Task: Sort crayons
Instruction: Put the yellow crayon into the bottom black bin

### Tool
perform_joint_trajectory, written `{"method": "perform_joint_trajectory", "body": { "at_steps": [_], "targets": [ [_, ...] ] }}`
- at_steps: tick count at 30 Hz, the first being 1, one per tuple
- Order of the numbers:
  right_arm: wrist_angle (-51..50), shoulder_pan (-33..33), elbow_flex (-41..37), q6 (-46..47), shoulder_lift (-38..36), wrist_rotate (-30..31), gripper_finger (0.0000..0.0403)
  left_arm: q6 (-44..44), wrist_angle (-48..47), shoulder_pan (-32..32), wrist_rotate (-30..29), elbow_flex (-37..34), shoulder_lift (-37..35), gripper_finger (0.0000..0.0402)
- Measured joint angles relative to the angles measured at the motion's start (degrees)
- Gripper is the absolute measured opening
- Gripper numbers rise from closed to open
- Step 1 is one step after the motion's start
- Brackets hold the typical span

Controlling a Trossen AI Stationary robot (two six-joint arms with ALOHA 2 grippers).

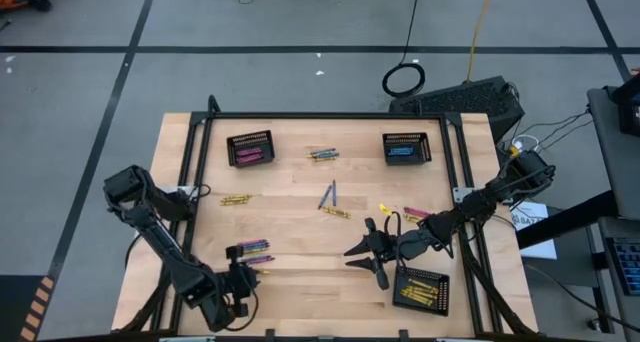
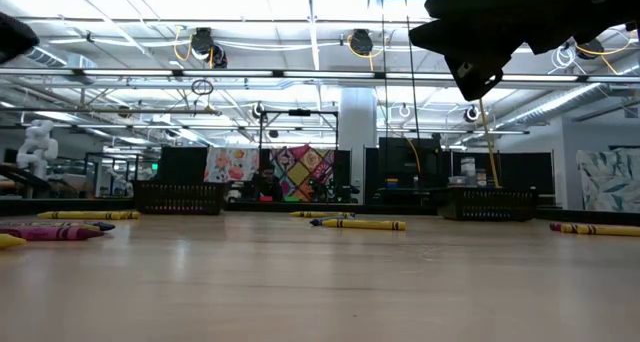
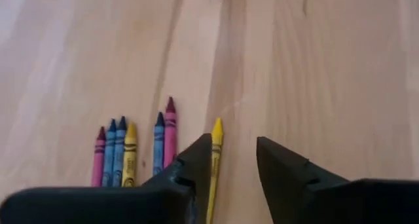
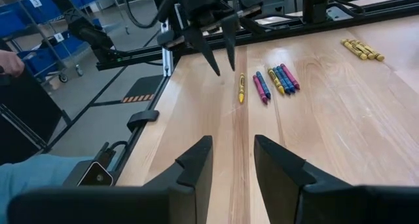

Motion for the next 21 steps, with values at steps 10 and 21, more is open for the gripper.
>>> {"method": "perform_joint_trajectory", "body": {
  "at_steps": [10,21],
  "targets": [
    [0.00,0.00,0.00,0.00,0.00,0.00,0.0100,4.24,4.85,1.67,3.37,-4.84,0.00,0.0128],
    [0.00,0.00,-0.01,0.02,0.00,0.01,0.0100,2.69,9.68,1.67,7.51,-8.12,0.00,0.0073]
  ]
}}
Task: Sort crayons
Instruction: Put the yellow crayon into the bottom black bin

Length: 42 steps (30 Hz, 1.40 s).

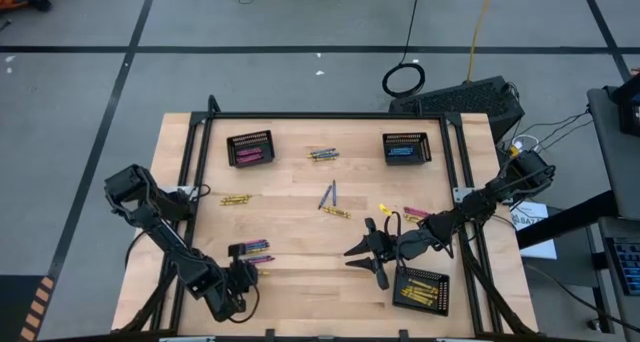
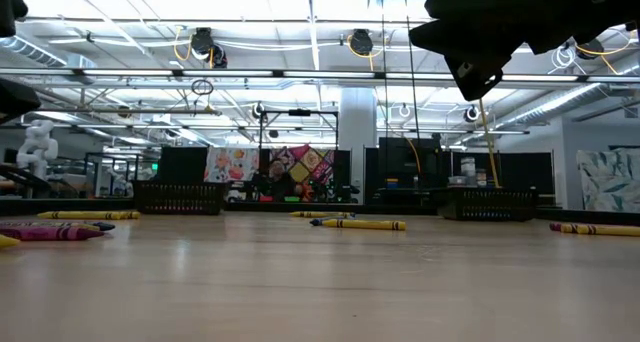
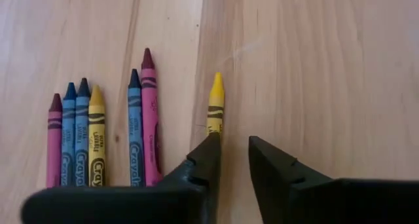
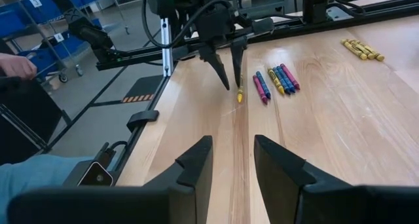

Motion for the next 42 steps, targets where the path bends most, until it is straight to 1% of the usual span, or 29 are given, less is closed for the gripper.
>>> {"method": "perform_joint_trajectory", "body": {
  "at_steps": [5,9,12,16,19,22,30,33,36,42],
  "targets": [
    [0.00,0.00,0.00,0.00,0.00,-0.01,0.0100,-0.07,-0.19,0.00,0.30,-0.09,0.00,0.0030],
    [0.00,-0.01,-0.01,0.00,0.00,-0.01,0.0100,-0.08,-0.54,0.00,0.30,-0.09,0.00,0.0006],
    [0.00,0.00,0.01,-0.02,0.00,-0.01,0.0100,-0.07,-0.11,0.00,0.30,-0.09,0.00,0.0002],
    [0.00,-0.01,-0.01,0.00,0.00,-0.01,0.0100,-0.07,3.79,0.00,0.28,-0.07,0.00,0.0008],
    [0.00,0.00,-0.01,0.00,0.00,-0.01,0.0100,0.05,6.24,0.04,0.21,0.02,0.00,0.0016],
    [0.00,0.00,0.01,0.00,0.00,-0.01,0.0100,1.69,6.25,0.09,-0.05,0.24,0.00,0.0035],
    [0.00,0.00,0.01,0.00,0.00,0.02,0.0100,3.20,1.45,2.08,-2.83,0.29,0.00,0.0125],
    [0.00,0.00,0.01,0.00,0.00,0.02,0.0100,3.56,0.33,2.97,-4.31,0.31,0.00,0.0150],
    [0.00,-0.01,0.01,0.00,0.00,0.02,0.0100,4.93,-1.02,3.86,-3.79,0.28,0.00,0.0161],
    [0.00,0.00,0.00,0.67,0.00,0.02,0.0100,6.41,-0.78,4.59,-0.08,0.28,0.00,0.0163]
  ]
}}
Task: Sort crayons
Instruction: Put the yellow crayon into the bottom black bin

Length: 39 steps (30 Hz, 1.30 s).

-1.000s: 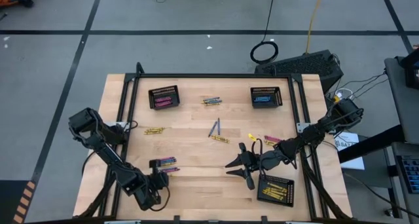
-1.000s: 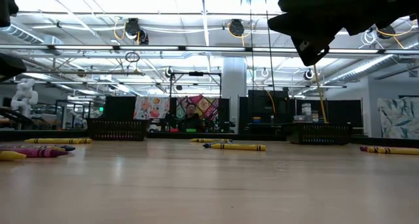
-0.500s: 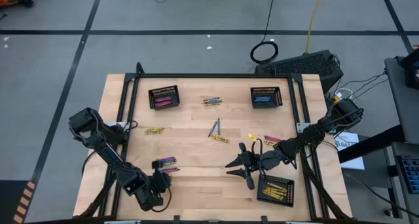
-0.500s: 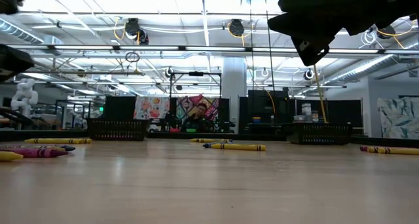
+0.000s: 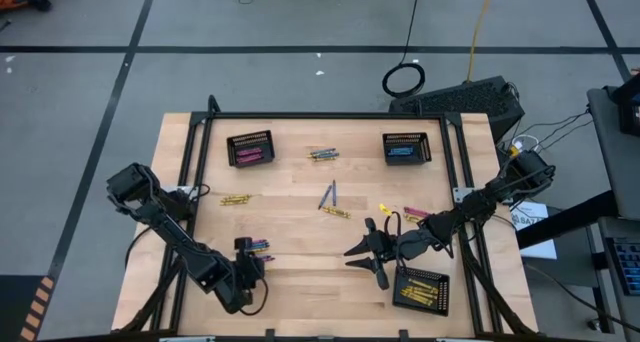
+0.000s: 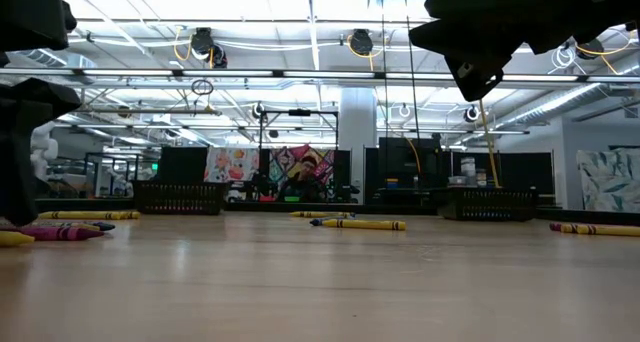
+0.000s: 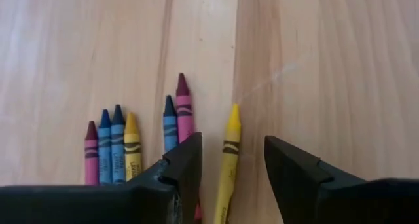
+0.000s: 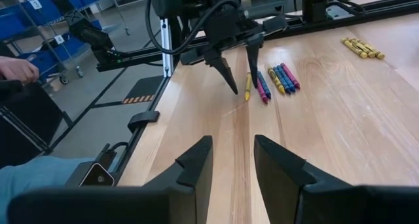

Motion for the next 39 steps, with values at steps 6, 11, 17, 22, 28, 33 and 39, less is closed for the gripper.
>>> {"method": "perform_joint_trajectory", "body": {
  "at_steps": [6,11,17,22,28,33,39],
  "targets": [
    [0.00,0.00,0.00,0.15,0.00,0.00,0.0100,0.06,0.00,0.00,0.38,0.00,0.00,0.0163],
    [0.00,-0.02,-0.02,0.16,0.00,-0.02,0.0100,0.07,0.00,0.00,0.61,0.00,0.00,0.0163],
    [0.00,0.00,-0.02,0.16,0.00,-0.02,0.0100,-0.03,0.02,-0.04,2.56,0.00,0.00,0.0143],
    [0.00,0.00,0.00,0.16,0.00,-0.02,0.0100,-0.31,0.02,-0.04,2.72,0.00,0.00,0.0105],
    [0.00,0.00,0.00,0.16,0.00,-0.02,0.0100,-0.38,0.04,-0.04,3.14,0.00,0.00,0.0064],
    [0.00,0.08,0.00,0.16,0.00,-0.02,0.0100,-0.47,0.47,-0.04,4.21,0.00,0.00,0.0036],
    [0.00,0.90,-0.02,0.01,0.00,-0.04,0.0100,-0.42,2.96,-0.04,4.23,0.00,0.02,0.0023]
  ]
}}
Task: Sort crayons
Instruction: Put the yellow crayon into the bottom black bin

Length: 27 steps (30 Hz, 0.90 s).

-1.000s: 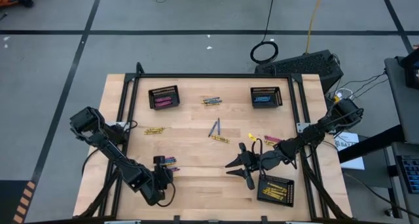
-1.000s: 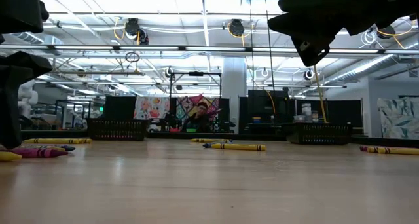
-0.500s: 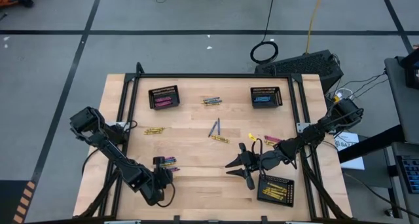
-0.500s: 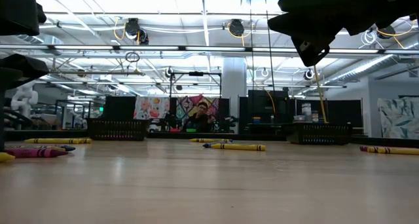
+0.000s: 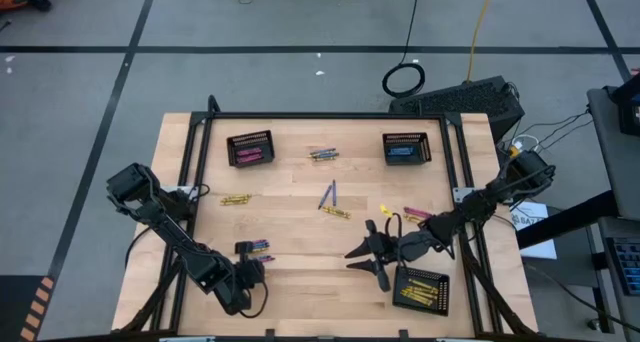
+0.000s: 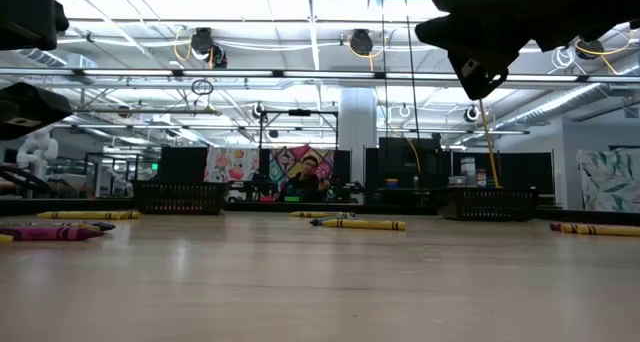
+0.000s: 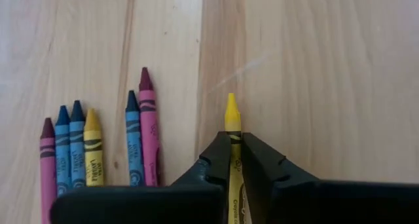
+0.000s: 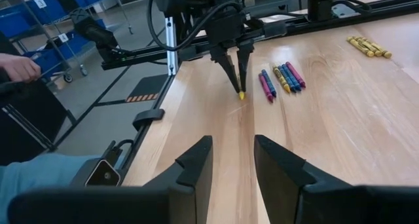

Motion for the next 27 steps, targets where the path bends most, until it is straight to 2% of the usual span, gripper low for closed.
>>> {"method": "perform_joint_trajectory", "body": {
  "at_steps": [5,11,14,16,19,22,24,27],
  "targets": [
    [-0.02,0.21,0.02,-0.33,0.00,0.02,0.0100,-0.07,0.65,0.07,0.01,0.00,0.49,0.0031],
    [-0.01,0.21,0.02,-0.59,0.00,0.02,0.0100,-0.06,3.34,1.04,0.59,0.25,3.83,0.0078],
    [-0.02,0.21,0.02,-0.70,0.00,0.02,0.0100,-0.09,3.59,1.46,0.68,0.28,4.33,0.0087],
    [-0.01,0.21,0.02,-0.70,0.00,0.02,0.0100,-0.05,4.17,1.75,1.14,0.26,4.35,0.0079],
    [-0.12,0.29,0.00,-1.70,0.00,-0.03,0.0100,0.18,4.91,2.11,2.05,0.22,4.39,0.0037],
    [-1.05,1.92,0.00,-6.96,-0.67,1.45,0.0100,-0.17,6.27,2.05,1.00,0.10,4.45,0.0011],
    [-0.98,3.31,0.02,-10.59,-1.33,2.83,0.0100,0.11,8.82,1.25,-2.18,-0.07,4.63,0.0011],
    [-0.92,4.63,0.02,-13.67,-1.06,3.18,0.0100,2.47,15.64,0.15,-10.33,-0.31,4.97,0.0005]
  ]
}}
